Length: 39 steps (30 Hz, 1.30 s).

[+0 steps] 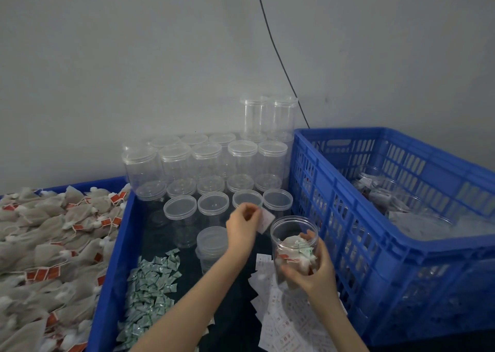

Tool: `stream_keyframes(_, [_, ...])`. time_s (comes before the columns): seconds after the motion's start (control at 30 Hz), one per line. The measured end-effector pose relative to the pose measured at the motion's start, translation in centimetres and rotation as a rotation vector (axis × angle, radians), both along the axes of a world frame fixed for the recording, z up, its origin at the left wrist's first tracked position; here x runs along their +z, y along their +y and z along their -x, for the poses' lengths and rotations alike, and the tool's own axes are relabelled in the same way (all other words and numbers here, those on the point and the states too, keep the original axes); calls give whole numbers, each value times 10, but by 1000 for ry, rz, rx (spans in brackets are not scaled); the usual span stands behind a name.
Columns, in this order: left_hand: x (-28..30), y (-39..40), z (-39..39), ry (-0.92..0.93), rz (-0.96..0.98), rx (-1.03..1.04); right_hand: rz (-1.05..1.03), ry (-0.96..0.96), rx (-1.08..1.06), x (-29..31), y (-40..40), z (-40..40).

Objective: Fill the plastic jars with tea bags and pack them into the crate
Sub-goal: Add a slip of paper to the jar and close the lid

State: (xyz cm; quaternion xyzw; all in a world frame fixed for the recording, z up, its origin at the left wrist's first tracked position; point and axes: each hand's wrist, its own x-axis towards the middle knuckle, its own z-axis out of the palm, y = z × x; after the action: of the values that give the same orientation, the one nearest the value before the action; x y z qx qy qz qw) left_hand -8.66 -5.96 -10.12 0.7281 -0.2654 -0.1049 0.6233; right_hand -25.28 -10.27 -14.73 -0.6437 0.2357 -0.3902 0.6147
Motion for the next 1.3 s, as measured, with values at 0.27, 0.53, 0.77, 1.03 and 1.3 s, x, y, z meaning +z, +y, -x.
stream_keyframes(0.27, [68,22,6,-75,-124,-410,-16,-5,31,-2,9,-12])
stream_keyframes(0.53, [66,27,20,-869,-651,-534,30,38,47,-6,14,-18])
stream_keyframes(0.77, [73,38,7,-601,-299,-393,3,-25,23,4,10,-21])
stream_keyframes(1.03, [46,61,-1,-30,-165,-653,87,14,169,39,7,-34])
stream_keyframes(1.3, [41,69,-5,-74,-105,-482,519,373,220,107,-5,-59])
